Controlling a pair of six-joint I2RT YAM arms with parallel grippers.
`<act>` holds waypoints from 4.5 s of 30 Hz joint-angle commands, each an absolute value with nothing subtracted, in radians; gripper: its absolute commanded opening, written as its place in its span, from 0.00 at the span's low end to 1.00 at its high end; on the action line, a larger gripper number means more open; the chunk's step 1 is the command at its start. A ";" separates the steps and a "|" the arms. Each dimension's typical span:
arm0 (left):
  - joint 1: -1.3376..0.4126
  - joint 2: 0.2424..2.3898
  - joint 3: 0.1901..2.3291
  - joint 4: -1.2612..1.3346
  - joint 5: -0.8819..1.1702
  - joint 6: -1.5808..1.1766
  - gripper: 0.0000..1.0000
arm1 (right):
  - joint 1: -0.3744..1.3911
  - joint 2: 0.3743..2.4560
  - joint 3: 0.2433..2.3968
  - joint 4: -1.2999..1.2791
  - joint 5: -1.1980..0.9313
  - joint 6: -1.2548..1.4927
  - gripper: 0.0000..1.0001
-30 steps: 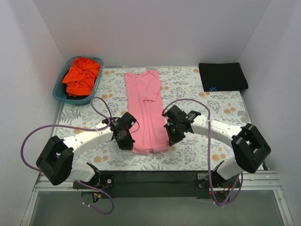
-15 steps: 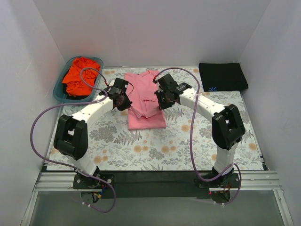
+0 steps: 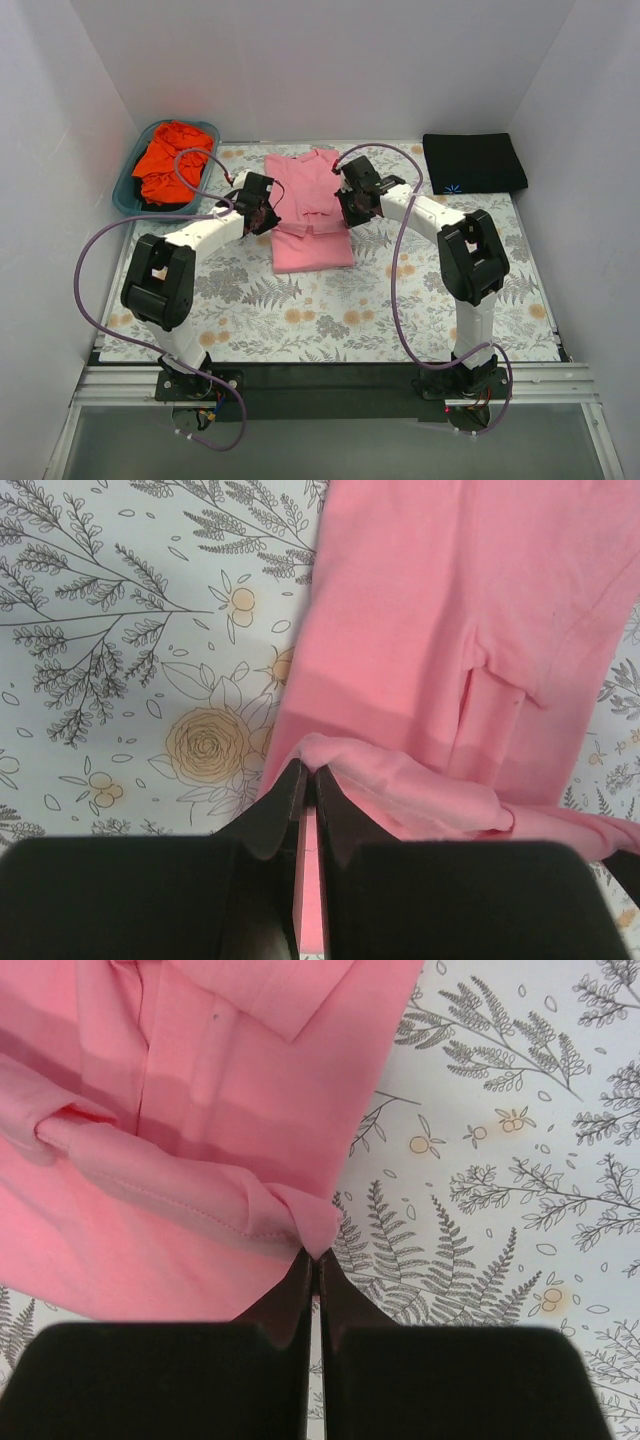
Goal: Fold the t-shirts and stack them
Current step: Fold the tshirt
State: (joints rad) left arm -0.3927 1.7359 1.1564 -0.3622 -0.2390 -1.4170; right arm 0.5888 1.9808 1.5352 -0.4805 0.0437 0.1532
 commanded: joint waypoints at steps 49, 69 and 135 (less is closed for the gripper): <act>-0.557 1.607 0.917 -0.233 -0.193 -1.568 0.21 | 0.686 1.993 1.574 -0.236 -0.029 0.218 0.14; -0.572 1.595 0.738 -0.225 -0.103 -1.598 0.17 | 0.647 2.281 1.834 -0.209 0.044 0.166 0.07; -0.442 1.348 0.483 -0.072 0.025 -1.623 0.19 | 0.422 1.893 0.789 0.454 -0.819 0.436 0.22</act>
